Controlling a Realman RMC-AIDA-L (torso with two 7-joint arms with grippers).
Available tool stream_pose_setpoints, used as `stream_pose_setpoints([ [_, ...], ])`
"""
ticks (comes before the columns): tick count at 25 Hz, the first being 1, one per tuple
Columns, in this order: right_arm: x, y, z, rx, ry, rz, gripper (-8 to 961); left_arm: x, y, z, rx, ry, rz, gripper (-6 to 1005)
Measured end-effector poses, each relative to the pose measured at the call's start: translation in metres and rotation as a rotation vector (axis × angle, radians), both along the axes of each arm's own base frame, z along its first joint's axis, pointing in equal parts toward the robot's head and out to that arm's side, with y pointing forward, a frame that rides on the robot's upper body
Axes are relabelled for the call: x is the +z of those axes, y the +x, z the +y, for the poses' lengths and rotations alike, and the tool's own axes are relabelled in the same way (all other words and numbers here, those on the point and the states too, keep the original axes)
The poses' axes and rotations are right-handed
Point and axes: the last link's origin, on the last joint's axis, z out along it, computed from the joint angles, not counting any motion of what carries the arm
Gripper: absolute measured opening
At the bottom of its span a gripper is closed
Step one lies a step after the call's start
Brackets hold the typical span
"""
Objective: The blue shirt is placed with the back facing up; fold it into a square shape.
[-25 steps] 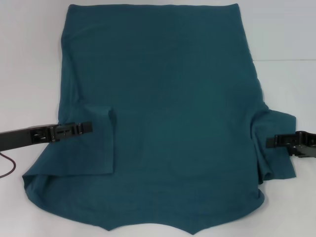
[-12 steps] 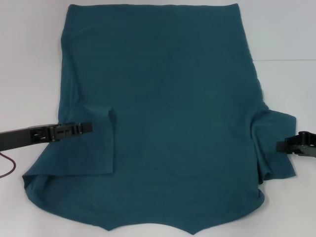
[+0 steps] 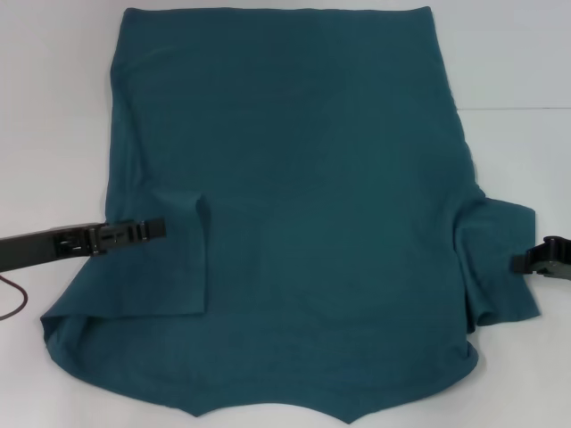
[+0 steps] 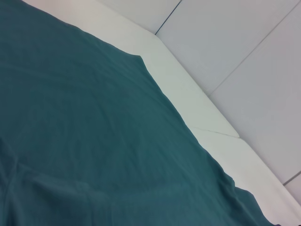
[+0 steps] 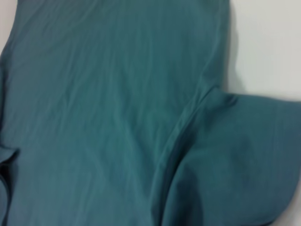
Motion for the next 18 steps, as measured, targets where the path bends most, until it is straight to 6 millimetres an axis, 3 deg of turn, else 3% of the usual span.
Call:
stream_pose_setpoints([
  [18,0.053,0.015,0.016,-0.064,0.077,-0.120,3,0.012,-0.010,-0.008,0.039,0.045,-0.038,790],
])
